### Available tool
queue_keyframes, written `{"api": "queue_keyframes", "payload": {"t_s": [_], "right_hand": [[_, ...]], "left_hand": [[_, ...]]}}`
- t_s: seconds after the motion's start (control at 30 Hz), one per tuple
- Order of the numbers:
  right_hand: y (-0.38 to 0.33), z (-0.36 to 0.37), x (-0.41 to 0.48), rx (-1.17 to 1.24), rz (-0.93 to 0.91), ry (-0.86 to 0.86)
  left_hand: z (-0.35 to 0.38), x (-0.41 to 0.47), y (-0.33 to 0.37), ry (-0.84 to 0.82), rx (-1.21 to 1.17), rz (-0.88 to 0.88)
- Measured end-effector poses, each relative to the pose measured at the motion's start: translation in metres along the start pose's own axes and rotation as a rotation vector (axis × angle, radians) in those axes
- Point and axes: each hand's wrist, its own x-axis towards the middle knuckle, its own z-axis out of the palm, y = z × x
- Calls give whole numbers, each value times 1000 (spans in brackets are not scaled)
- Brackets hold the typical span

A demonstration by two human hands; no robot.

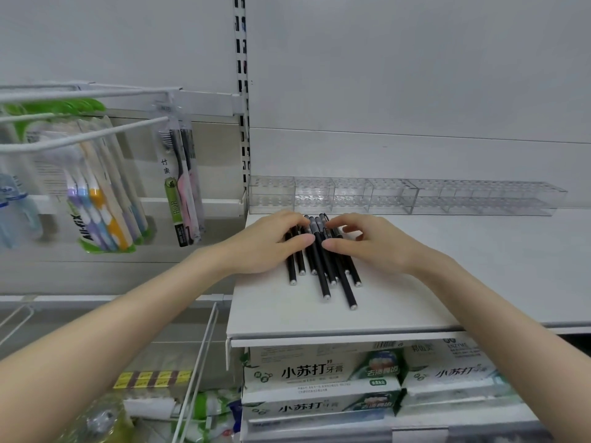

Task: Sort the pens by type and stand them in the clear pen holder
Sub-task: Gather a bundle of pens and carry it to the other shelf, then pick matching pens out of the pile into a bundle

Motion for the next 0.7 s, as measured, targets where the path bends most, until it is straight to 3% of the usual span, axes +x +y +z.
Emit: {"api": "queue_keyframes", "payload": {"t_s": [0.33,0.7], "right_hand": [[-4,-50,-9,-226,-17,206],[48,-156,-107,-311,-3,503]], "left_hand": [[-28,29,42,76,279,143],[-2,60,188,346,359,249]]}}
